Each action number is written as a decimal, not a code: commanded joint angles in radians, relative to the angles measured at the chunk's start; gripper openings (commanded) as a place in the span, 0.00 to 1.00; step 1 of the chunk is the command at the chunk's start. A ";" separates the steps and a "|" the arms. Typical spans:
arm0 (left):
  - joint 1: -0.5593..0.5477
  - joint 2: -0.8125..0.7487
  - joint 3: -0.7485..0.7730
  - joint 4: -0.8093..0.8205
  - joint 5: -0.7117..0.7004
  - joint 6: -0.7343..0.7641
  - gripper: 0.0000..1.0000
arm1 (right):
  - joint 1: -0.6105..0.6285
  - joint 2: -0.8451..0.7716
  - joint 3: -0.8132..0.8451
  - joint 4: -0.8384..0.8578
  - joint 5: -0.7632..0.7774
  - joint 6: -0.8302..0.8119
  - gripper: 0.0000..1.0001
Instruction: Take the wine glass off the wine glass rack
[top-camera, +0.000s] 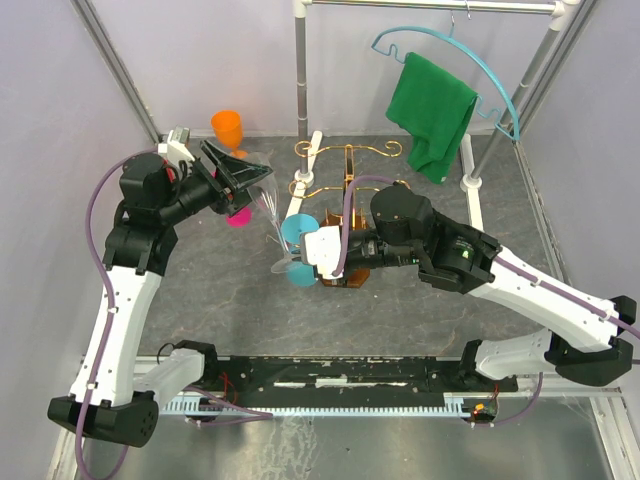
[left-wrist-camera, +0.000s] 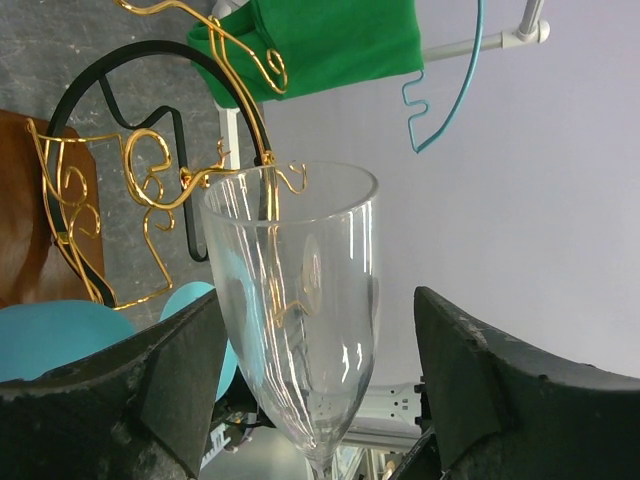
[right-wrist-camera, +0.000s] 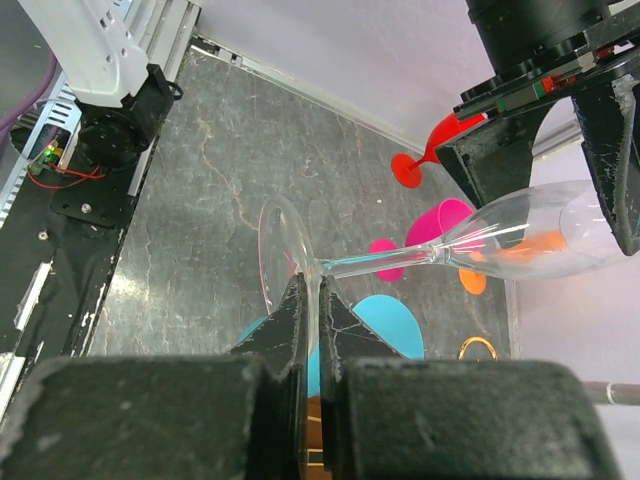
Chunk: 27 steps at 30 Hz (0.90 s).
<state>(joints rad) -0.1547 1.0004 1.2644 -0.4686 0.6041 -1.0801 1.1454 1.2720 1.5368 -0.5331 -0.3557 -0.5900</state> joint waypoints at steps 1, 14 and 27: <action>-0.002 -0.017 0.003 0.050 0.020 0.014 0.80 | 0.007 -0.005 0.055 0.069 -0.026 0.007 0.02; -0.002 -0.034 -0.057 0.107 0.027 -0.005 0.61 | 0.007 0.002 0.059 0.066 -0.066 0.025 0.02; -0.004 -0.073 0.072 -0.082 -0.122 0.247 0.59 | 0.006 -0.092 0.007 0.071 0.074 0.053 0.79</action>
<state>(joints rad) -0.1547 0.9749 1.2358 -0.4862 0.5465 -1.0092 1.1458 1.2686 1.5475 -0.5304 -0.3622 -0.5468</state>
